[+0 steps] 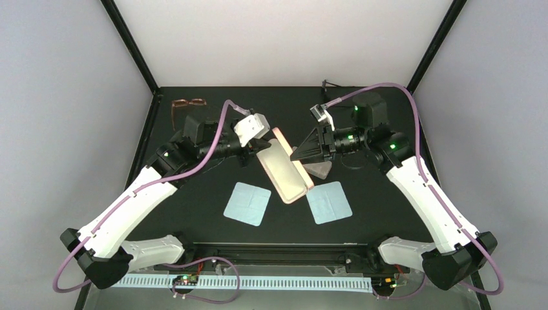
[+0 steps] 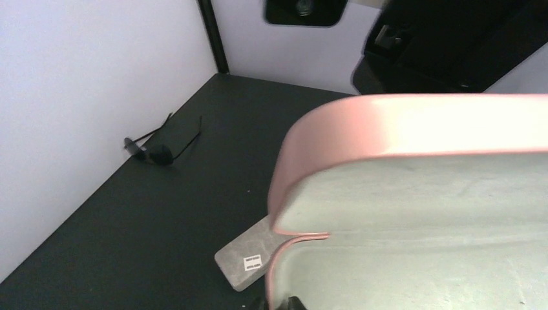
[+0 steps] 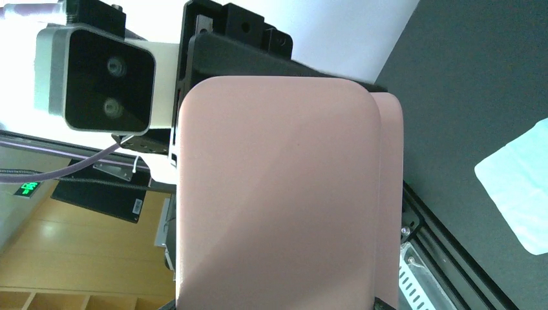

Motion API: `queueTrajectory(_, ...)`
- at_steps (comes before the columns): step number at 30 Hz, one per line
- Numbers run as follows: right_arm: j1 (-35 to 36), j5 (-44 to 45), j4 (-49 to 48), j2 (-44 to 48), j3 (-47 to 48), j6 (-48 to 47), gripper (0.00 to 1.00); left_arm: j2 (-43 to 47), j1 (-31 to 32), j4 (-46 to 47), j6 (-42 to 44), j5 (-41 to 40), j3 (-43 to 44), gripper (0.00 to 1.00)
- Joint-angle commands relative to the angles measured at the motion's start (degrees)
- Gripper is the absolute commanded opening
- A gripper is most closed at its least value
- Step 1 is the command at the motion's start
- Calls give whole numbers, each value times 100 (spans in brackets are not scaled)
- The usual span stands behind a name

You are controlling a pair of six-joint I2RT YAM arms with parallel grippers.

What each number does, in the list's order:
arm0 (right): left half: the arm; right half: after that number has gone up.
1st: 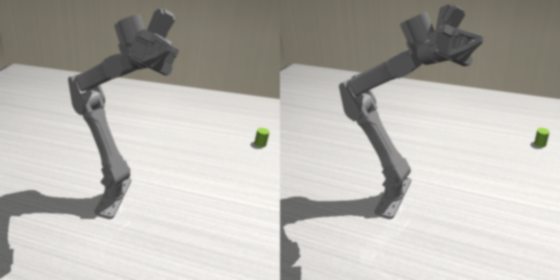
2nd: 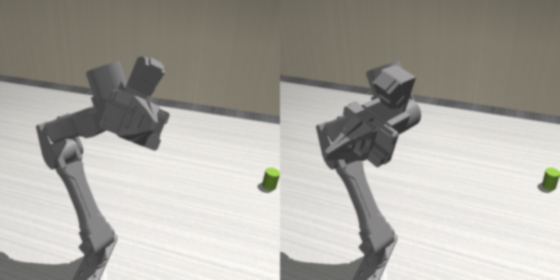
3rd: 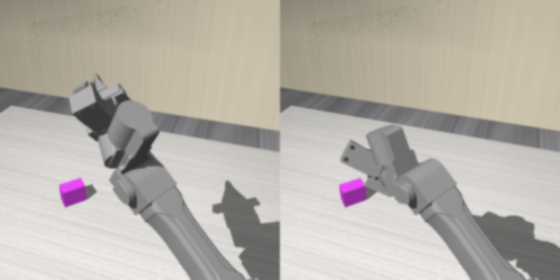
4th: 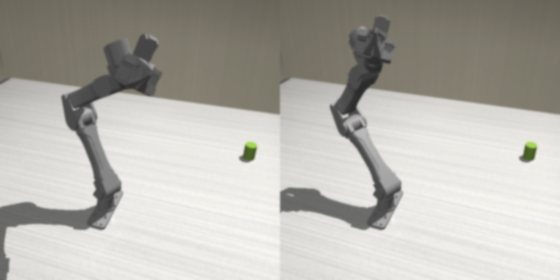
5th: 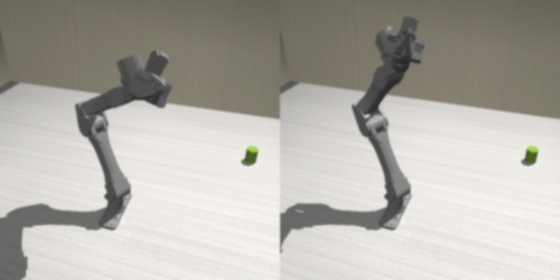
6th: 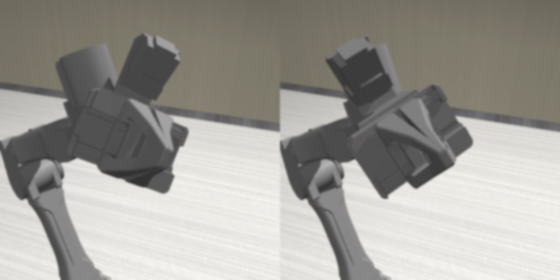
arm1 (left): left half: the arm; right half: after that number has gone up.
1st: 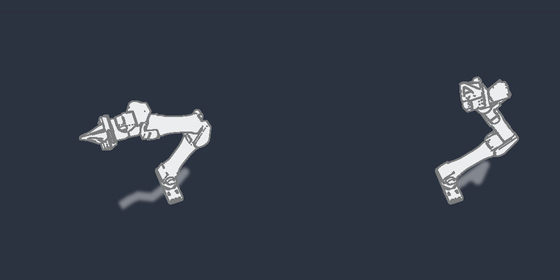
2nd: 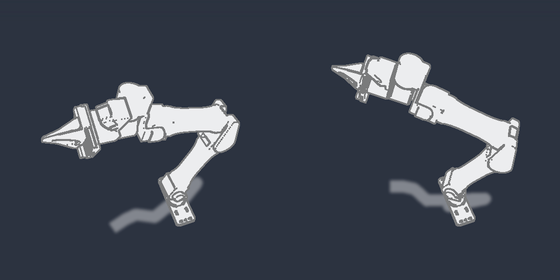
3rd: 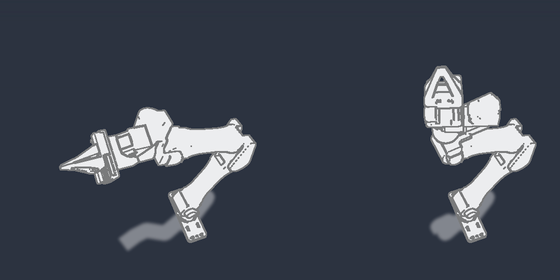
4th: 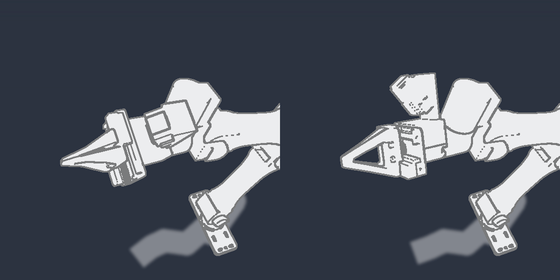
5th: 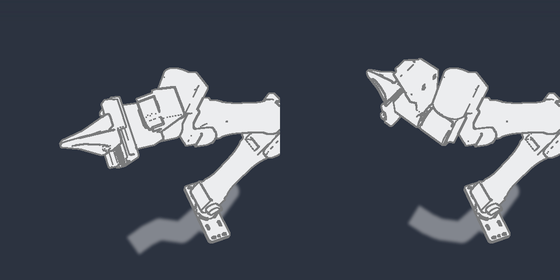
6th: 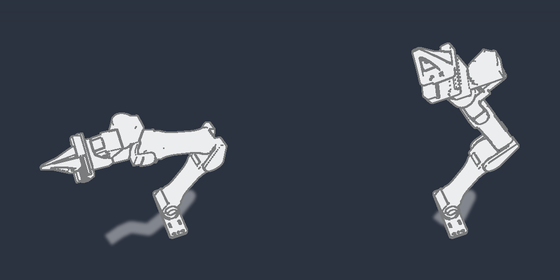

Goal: Organize the sunglasses
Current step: Place the sunglasses case at the center of the board.

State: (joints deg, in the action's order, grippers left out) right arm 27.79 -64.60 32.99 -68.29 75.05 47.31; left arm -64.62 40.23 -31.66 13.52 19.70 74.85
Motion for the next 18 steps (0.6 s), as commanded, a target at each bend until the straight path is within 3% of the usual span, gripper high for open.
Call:
queueTrajectory(1, 77, -475, -295, 133, 19, 78, 1, -19, -20, -112, 212, 307, -24, 2)
queueTrajectory(9, 75, -369, -260, 161, 17, 51, 1, 141, -28, -210, 1, 183, -68, 1)
queueTrajectory(11, 78, -314, -254, 157, 27, 49, 5, 219, -24, -190, -62, 179, -119, 2)
queueTrajectory(12, 77, -288, -234, 143, 40, 38, 14, 251, -24, -173, -111, 168, -150, 2)
queueTrajectory(14, 77, -211, -192, 132, 71, 5, 42, 310, -26, -165, -218, 108, -207, 1)
queueTrajectory(18, 77, 100, 64, 78, 211, -141, 73, 374, -32, -175, -491, -72, -310, 2)
